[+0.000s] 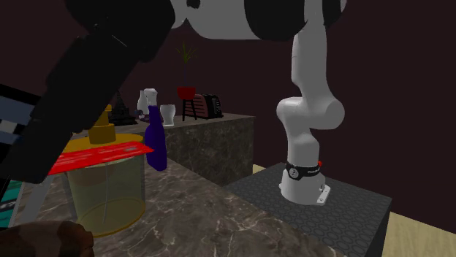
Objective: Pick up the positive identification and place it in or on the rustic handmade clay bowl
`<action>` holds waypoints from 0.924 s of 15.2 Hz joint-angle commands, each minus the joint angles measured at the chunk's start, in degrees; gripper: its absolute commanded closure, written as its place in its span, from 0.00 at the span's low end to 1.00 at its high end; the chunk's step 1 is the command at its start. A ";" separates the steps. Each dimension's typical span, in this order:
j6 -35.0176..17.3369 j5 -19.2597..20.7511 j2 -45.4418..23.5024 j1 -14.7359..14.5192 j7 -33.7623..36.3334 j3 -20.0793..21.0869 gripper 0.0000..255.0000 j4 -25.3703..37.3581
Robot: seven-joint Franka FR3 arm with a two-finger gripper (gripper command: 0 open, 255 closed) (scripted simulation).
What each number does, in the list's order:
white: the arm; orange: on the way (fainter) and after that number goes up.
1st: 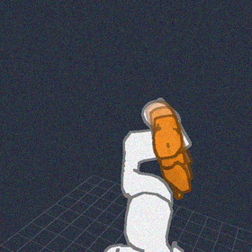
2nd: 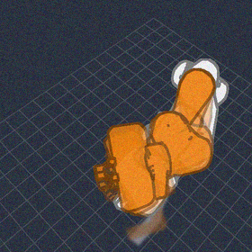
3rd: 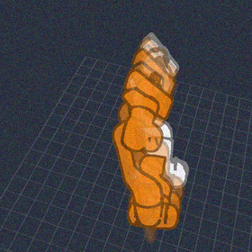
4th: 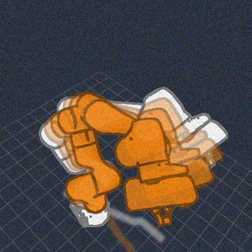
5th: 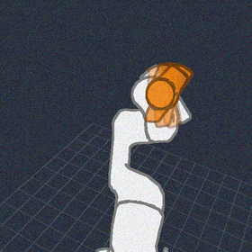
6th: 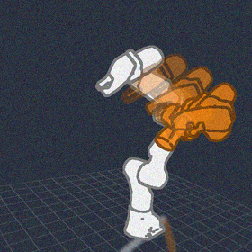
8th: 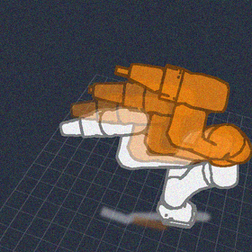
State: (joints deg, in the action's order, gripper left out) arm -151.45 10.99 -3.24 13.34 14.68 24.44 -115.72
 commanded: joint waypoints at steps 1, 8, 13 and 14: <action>0.94 0.97 -3.69 0.42 -1.02 -0.57 1.00 4.38; 1.68 3.22 -11.92 0.56 -2.56 -2.06 1.00 12.83; -1.61 4.91 -13.34 0.06 -1.17 -2.86 1.00 10.85; -2.25 5.28 -13.65 -0.07 -0.87 -3.05 1.00 10.50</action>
State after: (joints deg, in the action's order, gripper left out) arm -152.88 16.00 -16.78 13.27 13.62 21.55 -104.53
